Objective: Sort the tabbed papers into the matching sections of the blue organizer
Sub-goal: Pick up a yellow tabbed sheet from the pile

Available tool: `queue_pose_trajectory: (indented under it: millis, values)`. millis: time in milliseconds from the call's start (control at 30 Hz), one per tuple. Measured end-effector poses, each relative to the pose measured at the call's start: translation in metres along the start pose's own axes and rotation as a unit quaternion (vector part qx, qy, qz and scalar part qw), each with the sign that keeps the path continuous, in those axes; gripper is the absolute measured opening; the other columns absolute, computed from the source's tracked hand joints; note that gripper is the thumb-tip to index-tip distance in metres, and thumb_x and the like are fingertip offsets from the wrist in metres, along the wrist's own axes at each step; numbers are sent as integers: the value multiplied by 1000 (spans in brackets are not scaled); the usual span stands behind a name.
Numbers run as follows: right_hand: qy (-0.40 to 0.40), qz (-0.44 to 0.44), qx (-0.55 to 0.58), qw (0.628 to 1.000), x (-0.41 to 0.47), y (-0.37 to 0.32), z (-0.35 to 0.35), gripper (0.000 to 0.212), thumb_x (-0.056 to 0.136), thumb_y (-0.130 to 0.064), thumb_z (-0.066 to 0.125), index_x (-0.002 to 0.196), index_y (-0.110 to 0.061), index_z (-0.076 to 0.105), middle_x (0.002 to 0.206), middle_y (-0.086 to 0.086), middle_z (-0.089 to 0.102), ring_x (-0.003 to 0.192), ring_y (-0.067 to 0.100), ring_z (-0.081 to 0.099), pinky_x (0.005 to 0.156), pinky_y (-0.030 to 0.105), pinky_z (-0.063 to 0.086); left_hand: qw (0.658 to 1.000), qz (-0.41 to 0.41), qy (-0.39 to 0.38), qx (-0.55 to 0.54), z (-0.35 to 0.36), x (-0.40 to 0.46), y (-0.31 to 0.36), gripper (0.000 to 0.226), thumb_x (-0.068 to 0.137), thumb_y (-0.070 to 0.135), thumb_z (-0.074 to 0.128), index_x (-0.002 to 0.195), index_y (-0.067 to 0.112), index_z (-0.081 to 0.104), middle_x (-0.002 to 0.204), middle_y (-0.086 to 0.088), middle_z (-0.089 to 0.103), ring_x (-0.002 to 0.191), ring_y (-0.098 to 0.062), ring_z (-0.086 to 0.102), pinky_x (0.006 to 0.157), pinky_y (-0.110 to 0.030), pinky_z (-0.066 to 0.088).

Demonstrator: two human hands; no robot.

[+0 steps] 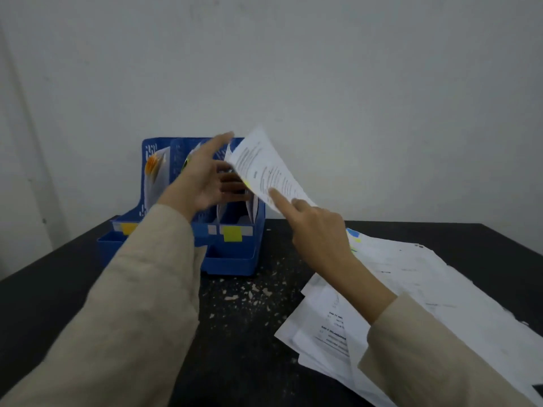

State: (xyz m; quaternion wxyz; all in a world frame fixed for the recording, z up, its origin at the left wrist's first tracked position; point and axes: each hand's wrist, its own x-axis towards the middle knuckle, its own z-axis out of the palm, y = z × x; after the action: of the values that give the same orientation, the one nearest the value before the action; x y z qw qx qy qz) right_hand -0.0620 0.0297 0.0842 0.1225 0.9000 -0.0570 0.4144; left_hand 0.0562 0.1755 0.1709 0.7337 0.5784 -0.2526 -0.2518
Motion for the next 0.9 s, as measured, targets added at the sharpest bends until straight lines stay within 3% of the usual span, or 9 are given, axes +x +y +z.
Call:
queue_pose_trajectory:
  millis: [100, 200, 267, 367, 500, 667, 733, 800, 900]
  values:
    - [45, -63, -21, 997, -5, 11, 1, 68, 62, 2, 77, 126, -12, 59, 85, 14, 69, 55, 27, 63, 35, 25, 43, 999, -19, -5, 32, 9, 12, 8, 30, 98, 30, 46, 111, 5, 57, 91, -11, 71, 68, -19, 70, 57, -31, 58]
    - [73, -40, -42, 996, -16, 27, 1, 66, 65, -4, 80, 128, -10, 59, 101, 16, 70, 77, 31, 70, 45, 31, 52, 998, -8, 36, 49, 12, 19, 2, 25, 99, 15, 44, 118, 1, 53, 75, -5, 73, 61, -15, 70, 54, -28, 57]
    - [66, 15, -62, 996, -22, 42, 4, 71, 66, -10, 83, 132, -11, 55, 110, 18, 68, 89, 37, 69, 49, 37, 55, 999, -7, 14, 30, 12, 19, -5, 23, 101, 17, 40, 115, 5, 53, 83, -3, 74, 70, -16, 70, 59, -31, 58]
    - [69, 38, -100, 992, -28, 65, 11, 73, 65, -11, 85, 131, -9, 55, 109, 20, 68, 84, 39, 69, 47, 38, 55, 999, -10, 23, -25, 8, 19, -12, 26, 102, 19, 34, 119, 6, 50, 110, -10, 66, 92, -22, 64, 67, -38, 51]
    - [117, 19, -162, 980, -29, 86, 11, 67, 65, -8, 84, 127, -9, 59, 111, 22, 67, 88, 40, 69, 59, 46, 57, 996, -15, 52, -69, 1, 22, -17, 20, 98, 14, 38, 102, 5, 55, 86, -10, 70, 81, -24, 63, 67, -39, 50]
    - [191, -85, -125, 970, -27, 101, 10, 38, 91, -2, 50, 129, -6, 56, 117, 22, 64, 100, 37, 66, 76, 48, 55, 998, -4, 14, -64, 9, 25, -15, 22, 95, 30, 48, 98, 13, 62, 89, -7, 66, 81, -23, 62, 73, -35, 51]
    - [186, -108, -97, 972, -33, 110, 9, 38, 92, -3, 48, 129, -4, 54, 121, 20, 62, 105, 37, 63, 82, 50, 52, 999, -4, 28, -37, 12, 27, -10, 22, 98, 27, 47, 96, 11, 61, 89, -8, 67, 81, -22, 63, 70, -37, 51]
    - [194, -107, -89, 971, -40, 121, 10, 44, 85, 5, 56, 129, -3, 54, 124, 18, 60, 107, 36, 62, 83, 47, 53, 999, 1, 52, -15, 12, 29, -9, 18, 99, 21, 45, 100, 8, 58, 94, -9, 66, 83, -22, 64, 67, -37, 51]
    - [211, -109, -77, 968, -48, 129, 16, 40, 90, 8, 45, 127, -2, 55, 127, 15, 59, 107, 33, 63, 76, 38, 57, 998, 4, 50, -35, 12, 30, -15, 17, 99, 20, 45, 105, 9, 57, 83, -8, 72, 77, -21, 68, 57, -34, 56]
